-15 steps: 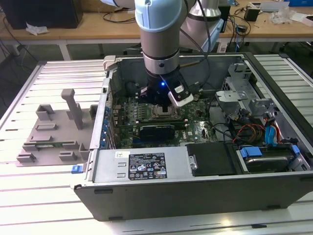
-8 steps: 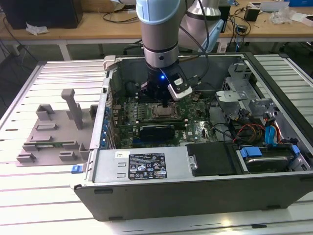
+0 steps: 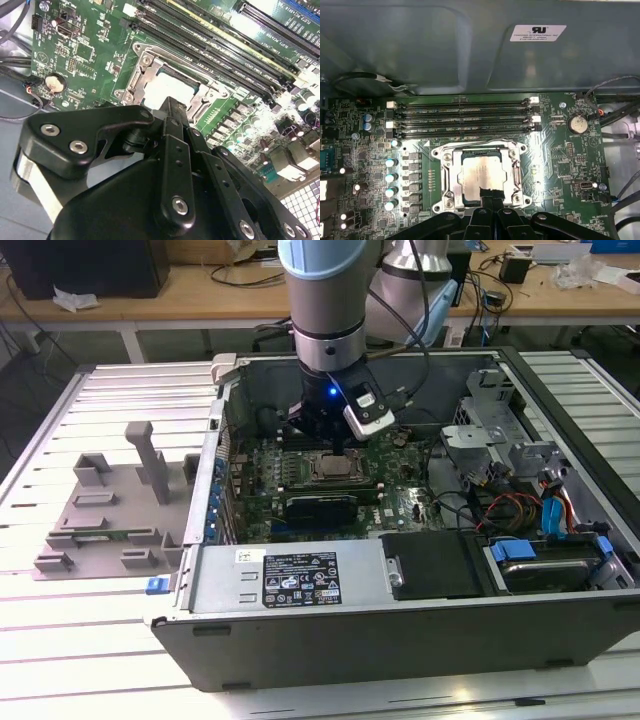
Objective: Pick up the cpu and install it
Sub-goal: 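Install the second cpu locking lever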
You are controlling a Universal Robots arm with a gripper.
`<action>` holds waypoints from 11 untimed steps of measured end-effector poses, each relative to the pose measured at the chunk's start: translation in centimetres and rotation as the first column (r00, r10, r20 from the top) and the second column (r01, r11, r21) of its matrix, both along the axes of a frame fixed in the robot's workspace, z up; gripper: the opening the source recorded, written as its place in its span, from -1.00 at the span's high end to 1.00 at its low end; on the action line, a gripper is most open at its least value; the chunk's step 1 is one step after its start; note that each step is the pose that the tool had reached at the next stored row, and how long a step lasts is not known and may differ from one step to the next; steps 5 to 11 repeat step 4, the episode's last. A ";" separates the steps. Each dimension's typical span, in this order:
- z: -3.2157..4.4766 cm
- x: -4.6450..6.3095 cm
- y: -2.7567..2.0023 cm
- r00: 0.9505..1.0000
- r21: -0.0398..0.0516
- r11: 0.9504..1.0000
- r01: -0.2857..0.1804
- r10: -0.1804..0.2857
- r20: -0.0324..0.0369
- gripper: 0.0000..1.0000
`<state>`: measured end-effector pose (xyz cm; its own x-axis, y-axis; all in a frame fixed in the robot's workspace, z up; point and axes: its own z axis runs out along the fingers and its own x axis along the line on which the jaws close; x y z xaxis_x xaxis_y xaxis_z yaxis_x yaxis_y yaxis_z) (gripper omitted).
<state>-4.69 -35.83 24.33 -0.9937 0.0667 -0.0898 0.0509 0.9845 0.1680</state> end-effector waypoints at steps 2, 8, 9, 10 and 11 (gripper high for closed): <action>0.00 0.0 0.00 1.000 0.000 1.000 0.000 0.000 0.000 0.79; 0.00 0.0 0.00 1.000 0.000 1.000 0.000 0.000 0.000 0.79; 0.00 0.0 0.00 1.000 0.000 1.000 0.000 0.000 0.000 0.79; 0.00 0.0 0.00 1.000 0.000 1.000 0.000 0.000 0.000 0.79; 0.00 0.0 0.00 1.000 0.000 1.000 0.000 0.000 0.000 0.79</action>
